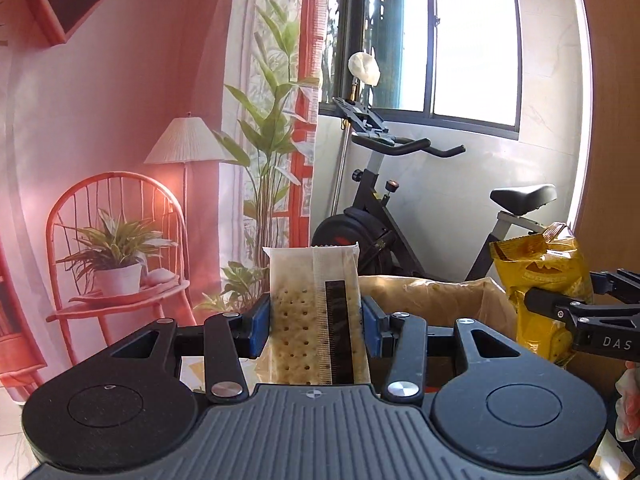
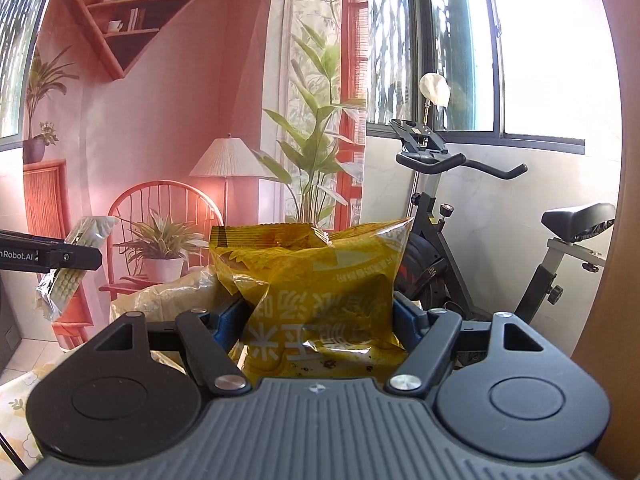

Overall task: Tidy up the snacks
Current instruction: 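Carry both packets over the cardboard box and open both tools to release them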

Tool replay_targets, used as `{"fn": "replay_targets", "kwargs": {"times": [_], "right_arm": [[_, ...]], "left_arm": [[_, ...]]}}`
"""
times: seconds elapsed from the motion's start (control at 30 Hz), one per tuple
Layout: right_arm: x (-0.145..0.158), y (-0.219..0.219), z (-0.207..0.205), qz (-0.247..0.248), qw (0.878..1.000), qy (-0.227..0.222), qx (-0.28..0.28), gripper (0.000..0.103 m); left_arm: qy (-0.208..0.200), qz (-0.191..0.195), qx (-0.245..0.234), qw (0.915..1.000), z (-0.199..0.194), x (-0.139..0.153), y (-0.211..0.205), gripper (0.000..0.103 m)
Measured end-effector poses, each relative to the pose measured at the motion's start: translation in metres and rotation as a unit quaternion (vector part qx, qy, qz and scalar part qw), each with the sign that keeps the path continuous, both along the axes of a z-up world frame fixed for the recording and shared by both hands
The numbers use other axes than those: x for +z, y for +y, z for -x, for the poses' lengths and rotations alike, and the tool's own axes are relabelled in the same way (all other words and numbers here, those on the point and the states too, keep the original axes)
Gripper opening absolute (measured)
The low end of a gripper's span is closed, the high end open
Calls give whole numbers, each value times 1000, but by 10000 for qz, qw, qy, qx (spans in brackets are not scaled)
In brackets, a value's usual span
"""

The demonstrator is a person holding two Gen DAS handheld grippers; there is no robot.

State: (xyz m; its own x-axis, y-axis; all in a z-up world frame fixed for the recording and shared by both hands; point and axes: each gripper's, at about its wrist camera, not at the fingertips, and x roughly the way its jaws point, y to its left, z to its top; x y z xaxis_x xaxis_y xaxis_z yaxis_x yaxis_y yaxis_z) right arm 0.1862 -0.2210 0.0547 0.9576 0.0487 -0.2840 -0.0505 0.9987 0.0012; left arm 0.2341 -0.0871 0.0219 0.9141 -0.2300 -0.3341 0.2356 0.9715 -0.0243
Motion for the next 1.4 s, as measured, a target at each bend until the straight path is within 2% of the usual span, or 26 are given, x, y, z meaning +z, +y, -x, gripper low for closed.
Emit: {"fn": "replay_targets", "kwargs": {"times": [0.13, 0.27, 0.4, 0.57, 0.63, 0.67, 0.7, 0.73, 0.8, 1.07, 1.4], "right_arm": [[-7, 0, -40, 150, 9998, 138, -80, 75], [-25, -5, -66, -45, 9981, 594, -128, 75], [-41, -8, -72, -49, 9956, 921, -161, 75], [-44, -12, -71, -8, 9945, 1033, -148, 77], [-43, -11, -71, 7, 9943, 1063, -81, 78], [-43, -10, -71, -1, 9943, 1070, -45, 79], [-42, -10, -70, -18, 9943, 1063, -27, 81], [-41, -10, -70, -52, 9944, 1055, -32, 82], [-39, -13, -68, -198, 9946, 1020, -8, 86], [-23, -17, -51, -357, 9958, 826, 141, 87], [-20, -28, -4, -625, 9949, 677, 413, 91]], "left_arm": [[155, 41, -145, 9998, -36, -3, -22, 49], [366, -203, -282, 9987, -63, -18, -44, 49], [641, -302, -357, 9968, -78, -35, -52, 49], [830, -373, -384, 9951, -83, -48, -54, 49], [829, -335, -410, 9952, -82, -49, -52, 54], [836, -305, -412, 9952, -82, -49, -50, 59], [833, -254, -402, 9954, -81, -48, -48, 69], [797, -189, -370, 9960, -79, -46, -45, 72], [763, -147, -340, 9964, -78, -42, -41, 72], [714, -40, -171, 9973, -59, -28, -26, 73], [441, 8, 276, 9986, 5, -19, 22, 73]]}}
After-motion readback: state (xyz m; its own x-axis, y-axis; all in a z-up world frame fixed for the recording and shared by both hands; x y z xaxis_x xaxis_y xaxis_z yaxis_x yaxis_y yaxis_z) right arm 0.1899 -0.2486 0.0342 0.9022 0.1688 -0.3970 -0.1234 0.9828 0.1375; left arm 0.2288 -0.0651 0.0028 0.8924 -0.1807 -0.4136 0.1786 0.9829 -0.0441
